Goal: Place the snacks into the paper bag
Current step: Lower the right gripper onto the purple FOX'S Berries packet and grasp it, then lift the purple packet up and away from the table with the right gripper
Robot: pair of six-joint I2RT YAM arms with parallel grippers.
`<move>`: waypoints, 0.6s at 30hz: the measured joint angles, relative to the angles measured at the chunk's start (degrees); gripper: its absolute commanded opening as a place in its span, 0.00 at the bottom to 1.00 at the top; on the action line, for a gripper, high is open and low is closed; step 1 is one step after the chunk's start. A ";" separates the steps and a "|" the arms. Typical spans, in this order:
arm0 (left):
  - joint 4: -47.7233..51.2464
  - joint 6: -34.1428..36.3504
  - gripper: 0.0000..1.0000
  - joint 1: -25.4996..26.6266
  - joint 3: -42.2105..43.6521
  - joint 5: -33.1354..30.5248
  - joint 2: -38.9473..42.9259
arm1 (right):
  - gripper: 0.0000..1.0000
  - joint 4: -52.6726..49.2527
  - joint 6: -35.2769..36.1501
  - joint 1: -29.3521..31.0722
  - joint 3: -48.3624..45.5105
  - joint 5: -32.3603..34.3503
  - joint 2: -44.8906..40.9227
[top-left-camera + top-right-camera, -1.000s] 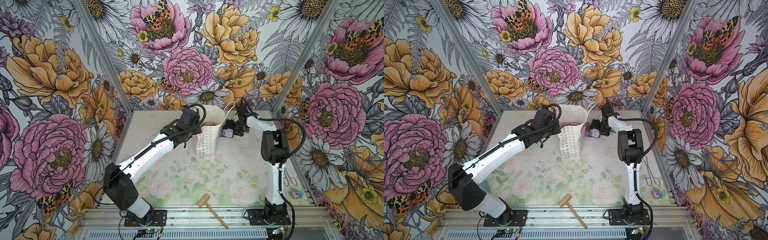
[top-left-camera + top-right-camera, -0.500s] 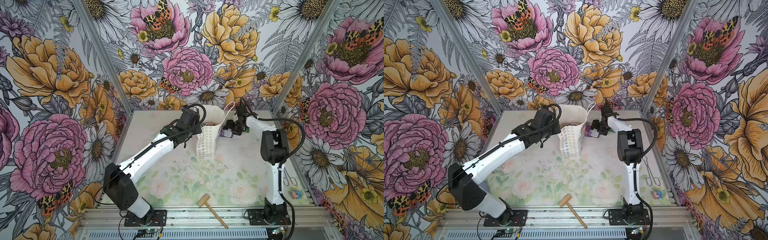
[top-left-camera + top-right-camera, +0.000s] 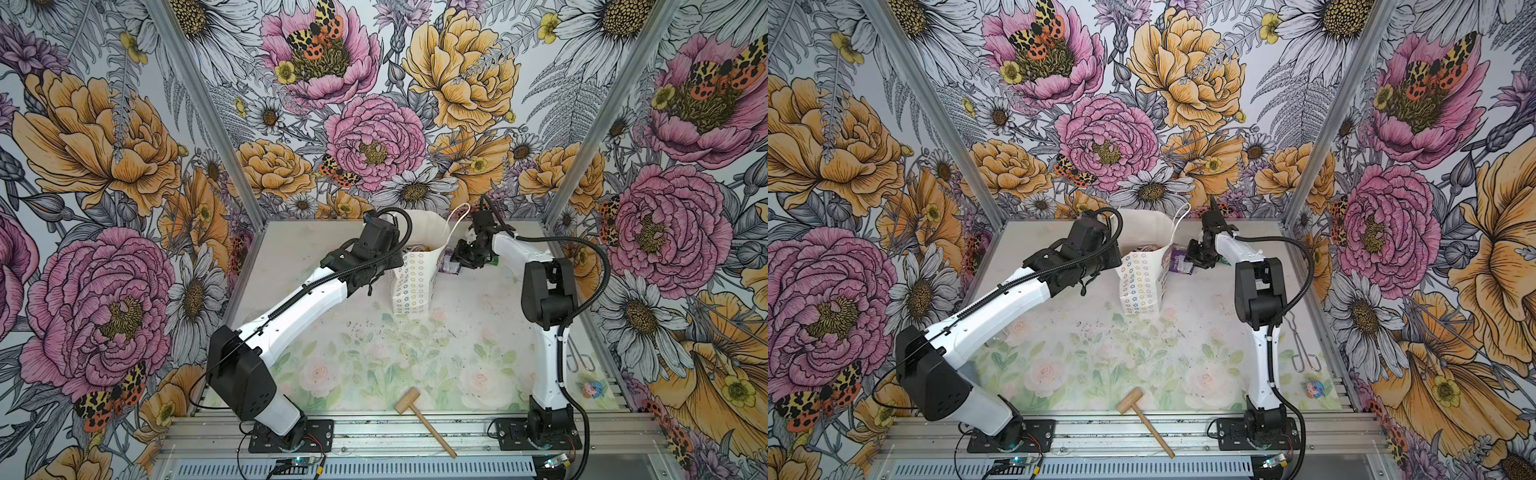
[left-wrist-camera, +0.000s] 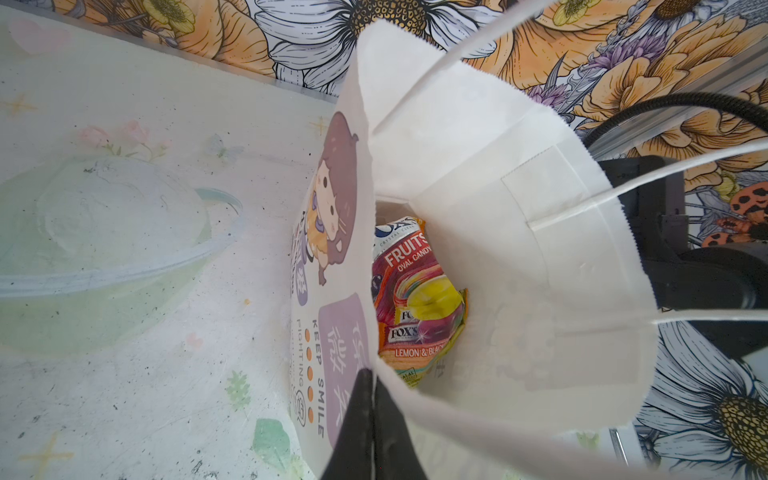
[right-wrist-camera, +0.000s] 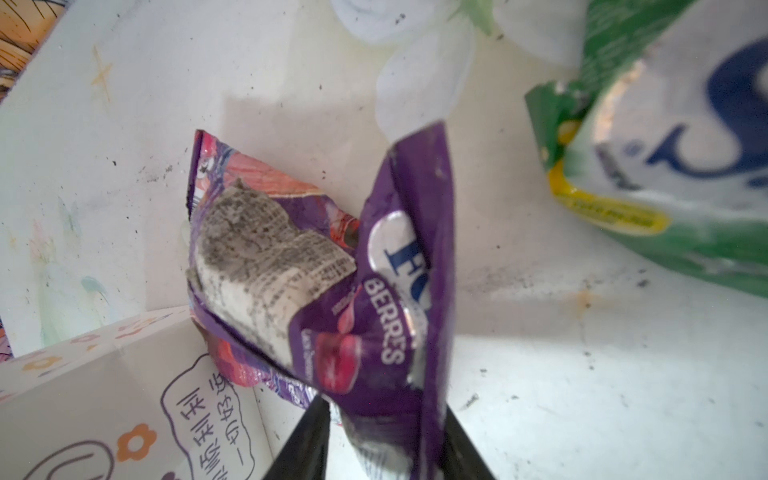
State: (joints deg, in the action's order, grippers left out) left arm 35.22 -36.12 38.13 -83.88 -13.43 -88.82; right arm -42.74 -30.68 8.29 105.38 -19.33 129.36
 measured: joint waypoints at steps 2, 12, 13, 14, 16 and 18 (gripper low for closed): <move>0.00 0.00 0.00 0.00 0.00 0.00 0.00 | 0.25 0.00 0.07 0.00 -0.02 -0.02 0.00; 0.02 0.00 0.00 0.00 0.00 0.00 0.02 | 0.04 0.72 0.37 -0.02 -0.17 -0.72 0.00; 0.00 -0.02 0.00 0.00 0.00 0.00 0.02 | 0.03 0.79 0.46 -0.02 -0.24 -0.72 0.00; 0.02 0.00 0.00 0.00 0.00 0.00 0.09 | 0.02 0.83 0.50 -0.04 -0.28 -0.74 0.00; 0.09 0.00 0.00 0.00 0.00 0.00 0.22 | 0.00 0.90 0.72 -0.11 -0.42 -0.94 0.00; 0.07 -0.02 0.00 0.00 0.11 0.00 0.39 | 0.00 1.16 1.05 -0.17 -0.76 -1.20 -0.11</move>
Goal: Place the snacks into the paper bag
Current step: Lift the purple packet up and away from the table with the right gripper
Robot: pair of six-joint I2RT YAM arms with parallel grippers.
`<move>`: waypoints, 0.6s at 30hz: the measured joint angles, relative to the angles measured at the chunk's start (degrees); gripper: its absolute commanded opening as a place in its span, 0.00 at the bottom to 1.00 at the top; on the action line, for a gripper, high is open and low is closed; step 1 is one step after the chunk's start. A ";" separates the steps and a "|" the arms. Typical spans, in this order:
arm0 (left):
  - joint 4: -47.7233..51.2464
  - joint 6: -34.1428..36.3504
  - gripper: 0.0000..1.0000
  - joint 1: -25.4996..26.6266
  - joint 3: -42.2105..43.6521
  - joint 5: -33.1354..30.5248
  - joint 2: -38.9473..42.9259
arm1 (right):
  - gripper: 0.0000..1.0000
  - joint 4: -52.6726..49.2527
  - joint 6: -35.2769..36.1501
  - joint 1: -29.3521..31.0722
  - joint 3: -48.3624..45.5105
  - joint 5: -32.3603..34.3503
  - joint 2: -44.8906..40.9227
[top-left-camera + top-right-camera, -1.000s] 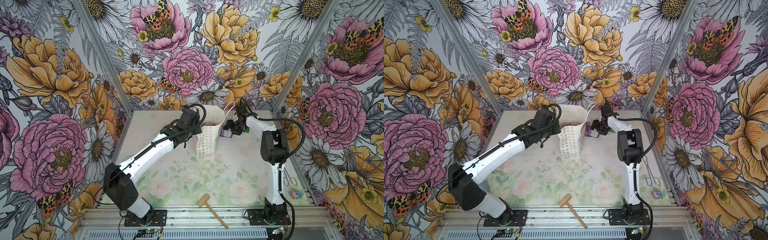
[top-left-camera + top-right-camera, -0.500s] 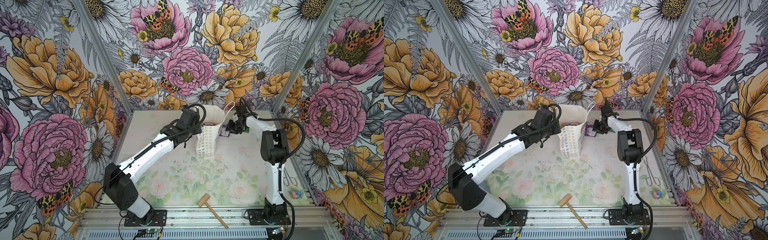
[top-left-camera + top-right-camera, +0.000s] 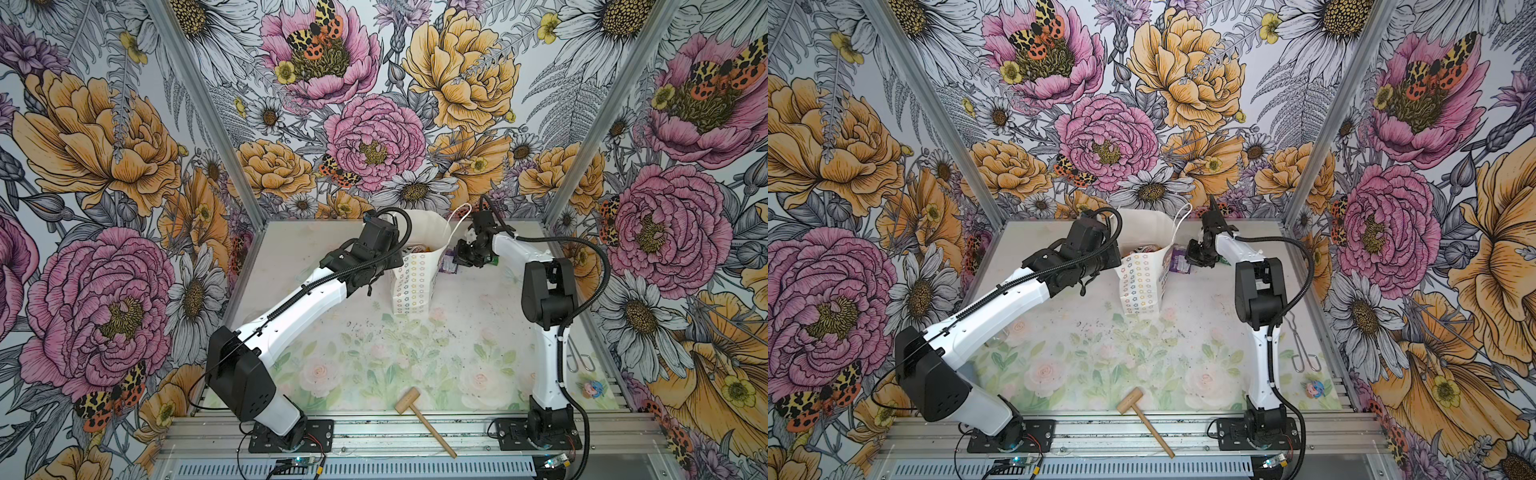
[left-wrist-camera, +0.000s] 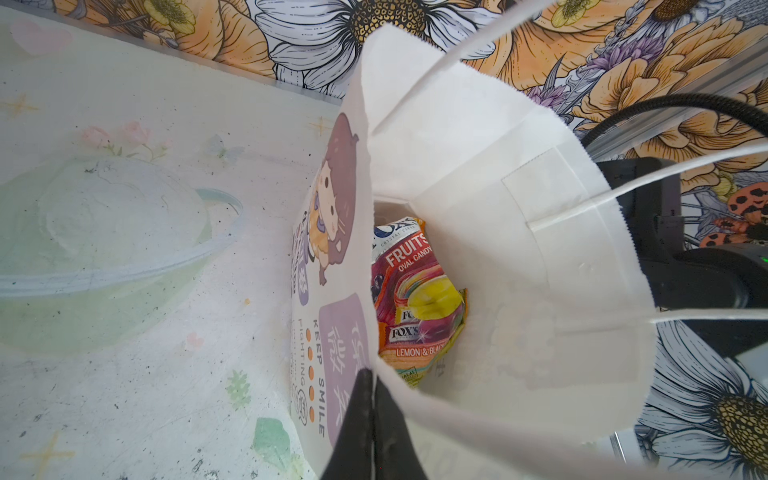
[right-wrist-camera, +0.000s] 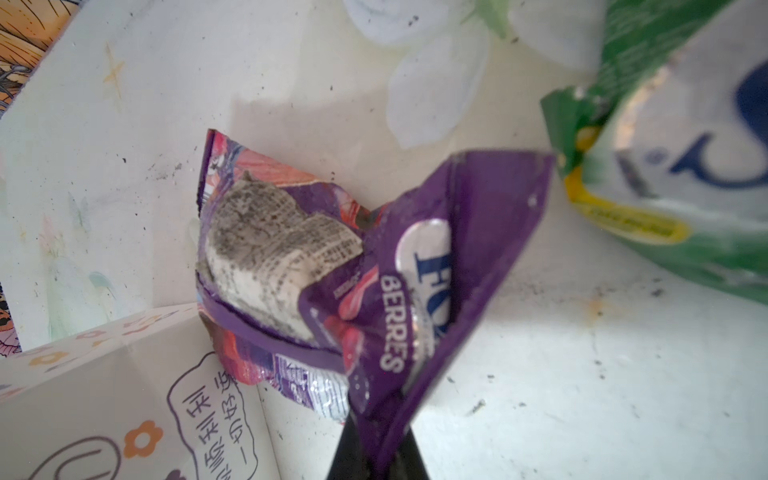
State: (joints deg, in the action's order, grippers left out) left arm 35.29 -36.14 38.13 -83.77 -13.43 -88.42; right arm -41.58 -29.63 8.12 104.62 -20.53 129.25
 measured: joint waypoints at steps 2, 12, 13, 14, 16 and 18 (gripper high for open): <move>0.02 0.00 0.00 0.00 0.11 0.00 0.09 | 0.00 0.13 0.59 -0.11 -0.44 -0.52 -0.33; 0.02 0.00 0.00 0.00 0.22 0.00 0.20 | 0.00 0.15 3.89 -0.42 -3.17 -3.85 -3.80; 0.02 0.00 0.00 0.00 0.22 0.00 0.20 | 0.00 0.07 4.17 -0.55 -3.43 -4.07 -4.28; 0.02 0.00 0.00 0.00 0.22 0.00 0.20 | 0.00 0.07 4.52 -0.59 -3.85 -4.39 -4.87; 0.02 0.00 0.00 0.00 0.22 0.00 0.20 | 0.00 -0.20 5.09 -0.70 -4.42 -4.94 -6.12; 0.02 0.02 0.00 0.00 0.22 0.00 0.20 | 0.00 -0.39 5.51 -0.92 -4.79 -5.64 -7.43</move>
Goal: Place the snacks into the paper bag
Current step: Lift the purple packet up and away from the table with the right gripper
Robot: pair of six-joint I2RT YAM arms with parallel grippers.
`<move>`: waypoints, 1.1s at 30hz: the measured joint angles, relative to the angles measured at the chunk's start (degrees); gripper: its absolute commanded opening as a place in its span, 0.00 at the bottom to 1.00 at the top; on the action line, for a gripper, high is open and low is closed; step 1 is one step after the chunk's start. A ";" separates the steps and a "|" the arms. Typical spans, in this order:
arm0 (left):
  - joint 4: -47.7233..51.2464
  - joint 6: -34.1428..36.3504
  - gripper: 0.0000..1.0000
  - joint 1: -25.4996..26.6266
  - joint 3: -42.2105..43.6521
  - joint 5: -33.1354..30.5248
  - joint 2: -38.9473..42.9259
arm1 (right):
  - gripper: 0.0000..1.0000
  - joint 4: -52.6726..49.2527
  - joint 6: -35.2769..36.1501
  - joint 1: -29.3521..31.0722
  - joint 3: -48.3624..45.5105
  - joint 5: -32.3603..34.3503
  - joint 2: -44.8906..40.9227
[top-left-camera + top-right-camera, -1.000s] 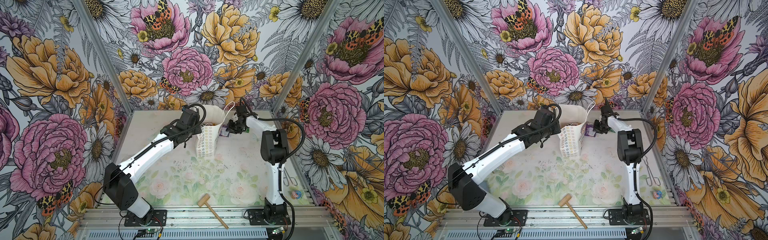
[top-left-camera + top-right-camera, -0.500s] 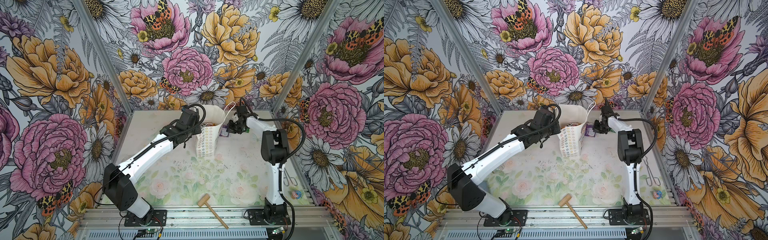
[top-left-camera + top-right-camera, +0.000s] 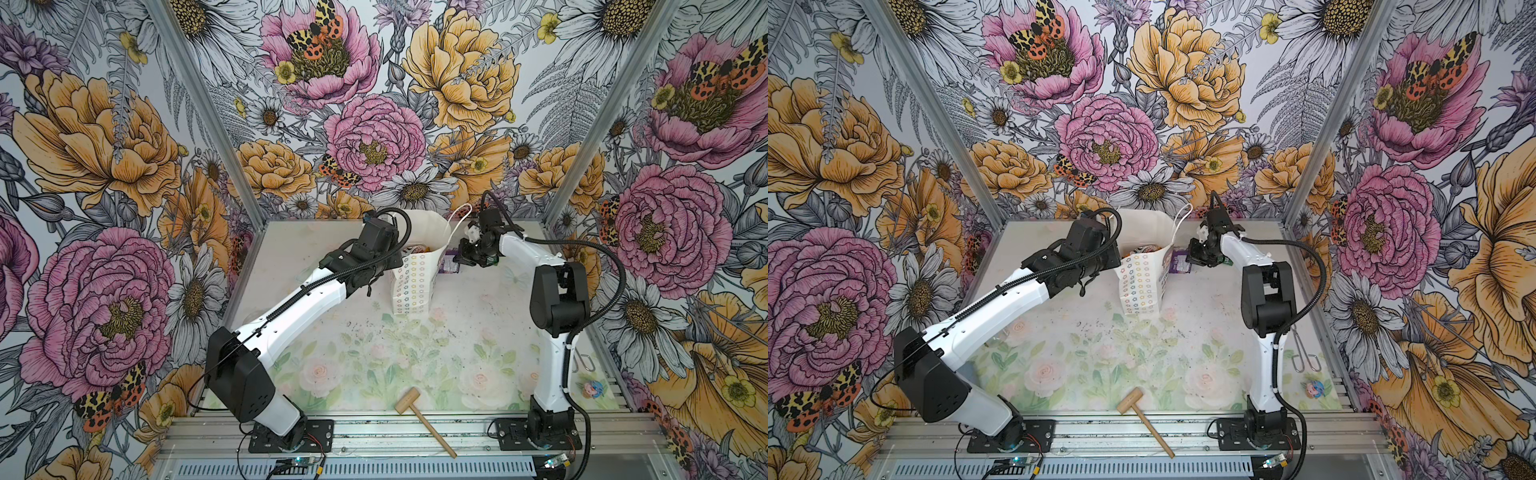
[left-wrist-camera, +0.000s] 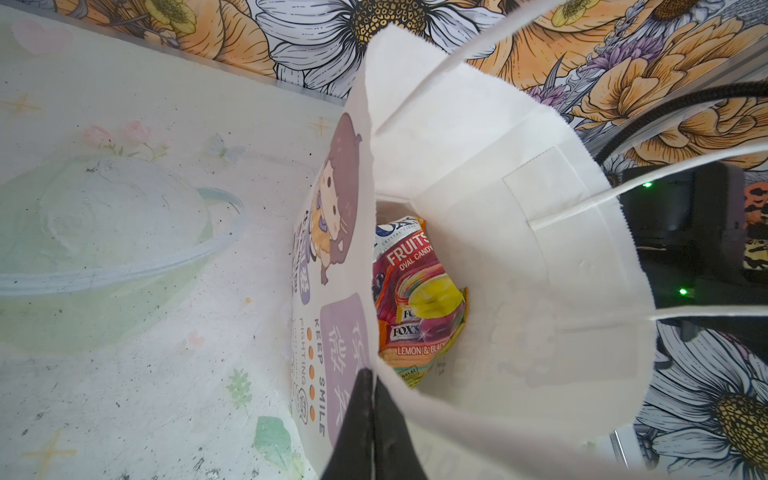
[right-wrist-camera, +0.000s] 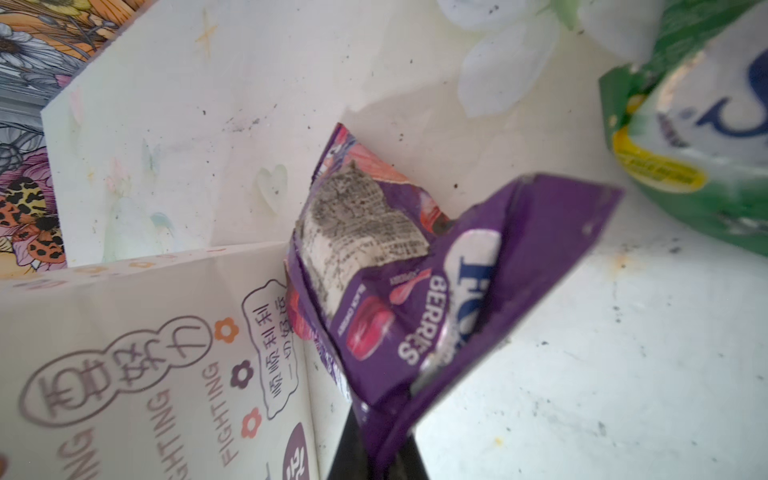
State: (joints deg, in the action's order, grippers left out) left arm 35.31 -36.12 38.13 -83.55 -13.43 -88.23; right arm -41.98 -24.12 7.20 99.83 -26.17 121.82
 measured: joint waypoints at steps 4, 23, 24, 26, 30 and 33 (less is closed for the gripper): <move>0.00 -0.02 0.00 0.00 0.00 0.00 0.00 | 0.00 -0.26 1.03 -0.55 -0.46 -1.40 -2.56; 0.02 0.00 0.00 -0.11 0.00 0.02 0.00 | 0.00 -0.68 2.89 -3.17 -2.25 -6.08 -15.85; 0.00 -0.02 0.00 -0.11 0.00 0.02 0.00 | 0.00 -0.70 3.04 -3.32 -2.25 -6.08 -16.44; 0.00 -0.02 0.00 -0.11 0.00 0.02 0.00 | 0.00 -0.70 3.26 -3.48 -2.25 -6.10 -17.53; 0.00 -0.02 0.00 -0.11 0.00 0.02 0.00 | 0.00 -0.85 3.89 -3.82 -2.25 -6.05 -19.74; 0.02 -0.02 0.00 -0.11 0.00 0.02 0.00 | 0.00 -0.94 4.17 -3.91 -2.10 -6.01 -21.33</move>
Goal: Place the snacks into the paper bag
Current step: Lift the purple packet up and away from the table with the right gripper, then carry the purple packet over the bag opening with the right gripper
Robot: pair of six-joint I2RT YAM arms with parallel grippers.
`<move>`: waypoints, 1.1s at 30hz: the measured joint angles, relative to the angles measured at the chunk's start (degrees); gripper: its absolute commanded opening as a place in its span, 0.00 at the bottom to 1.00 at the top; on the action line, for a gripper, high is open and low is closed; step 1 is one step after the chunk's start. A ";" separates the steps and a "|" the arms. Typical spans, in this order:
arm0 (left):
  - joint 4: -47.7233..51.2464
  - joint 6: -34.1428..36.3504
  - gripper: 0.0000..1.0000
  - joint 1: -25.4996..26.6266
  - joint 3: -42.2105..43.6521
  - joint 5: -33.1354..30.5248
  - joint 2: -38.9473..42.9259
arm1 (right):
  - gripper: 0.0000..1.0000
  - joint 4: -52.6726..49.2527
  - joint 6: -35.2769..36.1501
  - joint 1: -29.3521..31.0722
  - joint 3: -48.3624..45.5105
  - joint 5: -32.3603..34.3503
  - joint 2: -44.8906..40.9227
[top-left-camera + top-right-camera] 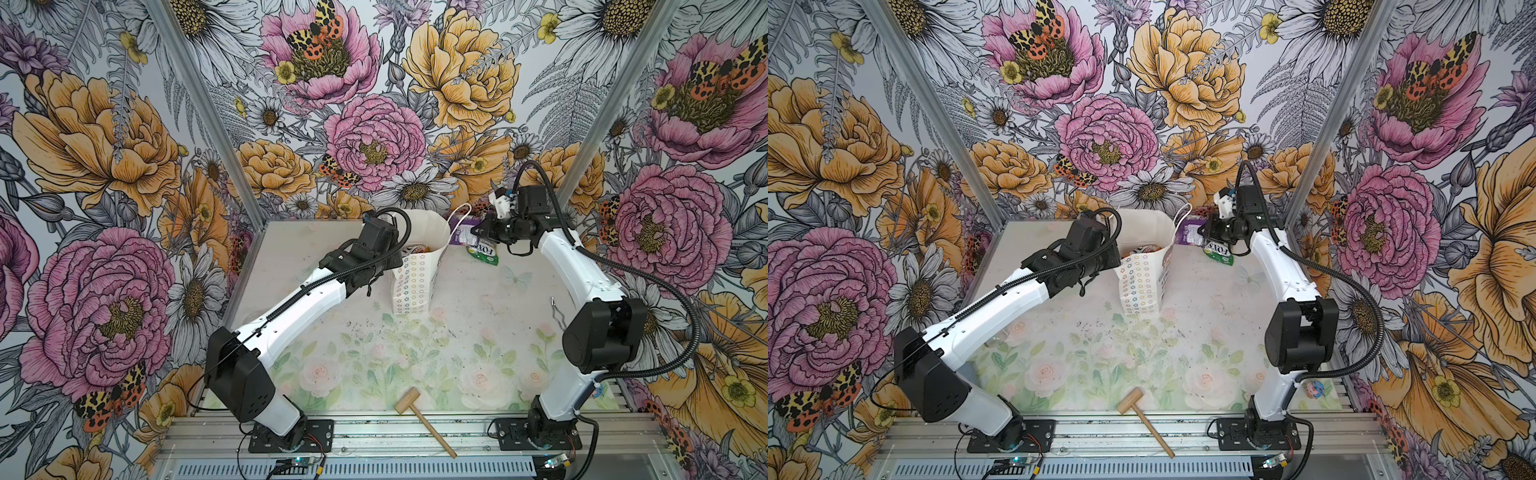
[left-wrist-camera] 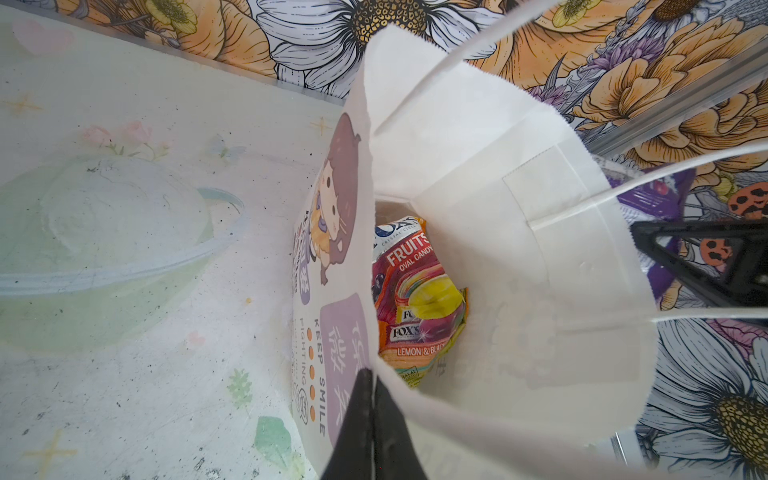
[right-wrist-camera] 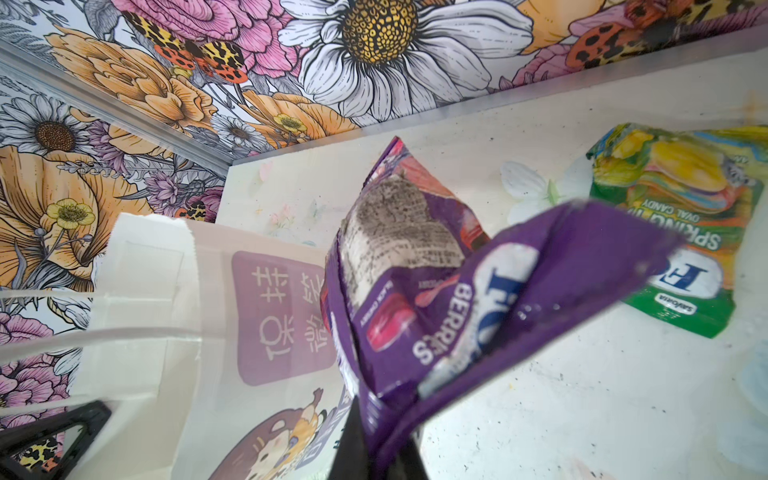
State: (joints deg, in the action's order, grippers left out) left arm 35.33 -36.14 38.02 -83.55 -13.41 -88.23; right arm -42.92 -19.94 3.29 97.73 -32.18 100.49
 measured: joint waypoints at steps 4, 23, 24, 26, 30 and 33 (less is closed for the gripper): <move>0.00 0.00 0.00 0.00 0.00 0.00 0.00 | 0.00 -0.37 0.20 -0.17 1.25 0.57 -1.84; -0.02 0.02 0.00 0.00 0.00 0.00 0.00 | 0.00 -1.44 6.19 -0.20 15.91 8.68 -10.36; -0.02 0.02 0.00 0.00 0.00 0.00 0.00 | 0.00 -1.44 6.38 -0.13 16.35 8.90 -10.54; -0.02 0.02 0.00 0.00 0.00 0.00 0.00 | 0.00 -1.42 6.86 0.11 17.14 9.05 -11.15; -0.02 0.02 0.00 0.00 0.00 0.00 0.00 | 0.00 -1.46 8.07 1.84 17.42 9.09 -12.33; -0.02 0.02 0.00 0.00 0.00 0.00 0.00 | 0.00 -1.60 9.66 4.76 17.42 9.31 -13.09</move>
State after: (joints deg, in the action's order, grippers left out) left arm 35.31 -36.12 38.02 -83.55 -13.41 -88.23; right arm -44.51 -10.28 8.05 115.15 -22.87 87.39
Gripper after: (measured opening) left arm 0.050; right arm 0.071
